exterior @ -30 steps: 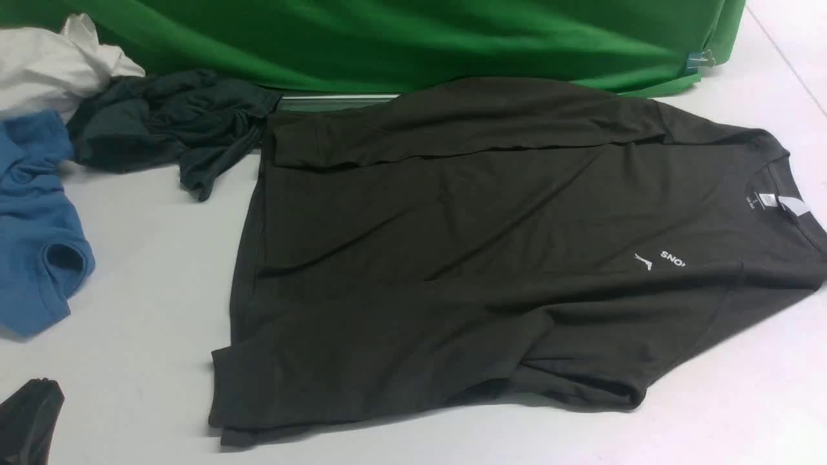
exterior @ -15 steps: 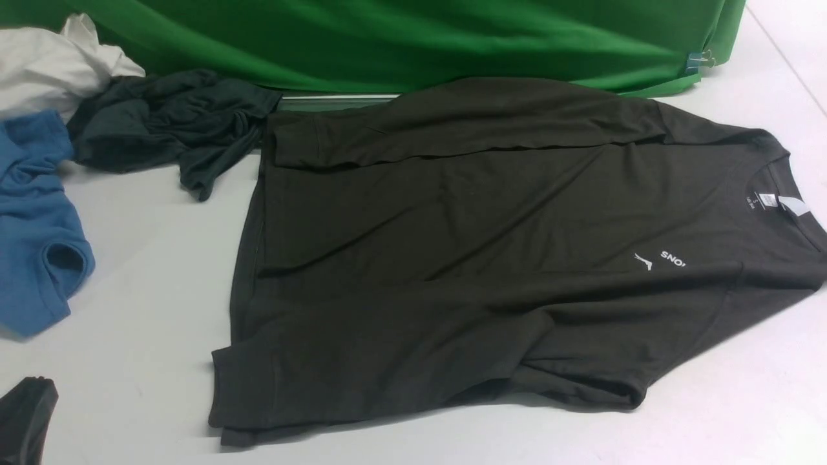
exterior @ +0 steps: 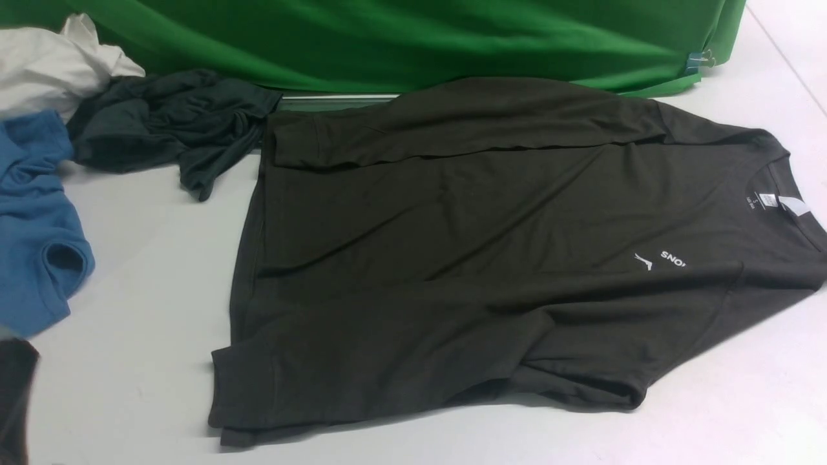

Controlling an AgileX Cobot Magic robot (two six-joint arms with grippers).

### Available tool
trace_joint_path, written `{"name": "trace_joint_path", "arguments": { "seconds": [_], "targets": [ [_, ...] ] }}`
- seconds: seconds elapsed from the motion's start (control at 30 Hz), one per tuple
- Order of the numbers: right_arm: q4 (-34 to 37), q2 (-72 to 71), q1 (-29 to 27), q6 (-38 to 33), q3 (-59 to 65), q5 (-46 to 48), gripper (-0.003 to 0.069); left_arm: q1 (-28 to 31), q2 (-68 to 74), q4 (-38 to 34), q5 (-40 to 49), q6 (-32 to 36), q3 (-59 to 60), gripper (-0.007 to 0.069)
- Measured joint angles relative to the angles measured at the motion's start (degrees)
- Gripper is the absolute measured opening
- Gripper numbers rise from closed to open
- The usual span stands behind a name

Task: Fold a long-sleeved shirt on a white desktop.
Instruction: 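Grasp the left edge of the dark T-shirt lying flat on the table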

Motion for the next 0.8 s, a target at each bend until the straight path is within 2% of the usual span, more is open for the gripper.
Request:
{"name": "trace_joint_path", "arguments": {
  "seconds": [0.13,0.23,0.27,0.33,0.4,0.5,0.6,0.63,0.7,0.8],
  "targets": [
    [0.0,0.0,0.0,0.81,0.0,-14.37,0.0242,0.0,0.0,-1.68,-13.34,-0.5,0.0,0.0018],
    [0.0,0.0,0.0,0.96,0.0,-20.76,0.0242,0.0,0.0,-1.87,-20.93,-1.97,0.0,0.0018],
    [0.07,0.0,0.0,1.65,0.0,-25.78,0.0242,0.0,0.0,-1.95,-26.95,-2.89,0.0,0.0018],
    [1.03,0.0,0.0,2.98,0.0,-30.16,0.0242,0.0,0.0,-2.39,-27.84,-2.89,-1.44,0.0018],
    [2.19,-0.02,0.0,3.27,-0.41,-31.61,0.0242,0.0,-0.02,-2.97,-26.92,-2.89,-3.13,0.0018],
    [8.28,1.9,0.0,3.88,-6.71,-31.41,0.0242,0.0,0.83,-4.51,-24.07,-3.26,-10.76,0.0018],
    [14.3,8.63,0.0,2.22,-20.35,-26.41,0.0242,0.0,7.4,-6.36,-16.65,-3.26,-25.13,0.0018],
    [14.3,9.1,0.0,1.97,-21.24,-26.41,0.0242,0.0,7.91,-6.36,-16.64,-3.26,-25.13,0.0018],
    [15.5,16.73,0.0,-1.57,-34.42,-17.46,0.0242,0.0,15.13,-6.41,-8.29,-2.3,-36.06,0.0018],
    [15.76,24.83,0.0,-4.8,-46.94,-4.5,0.0242,0.0,24.29,-5.45,5.39,-1.41,-47.9,0.0018]
  ]
}}
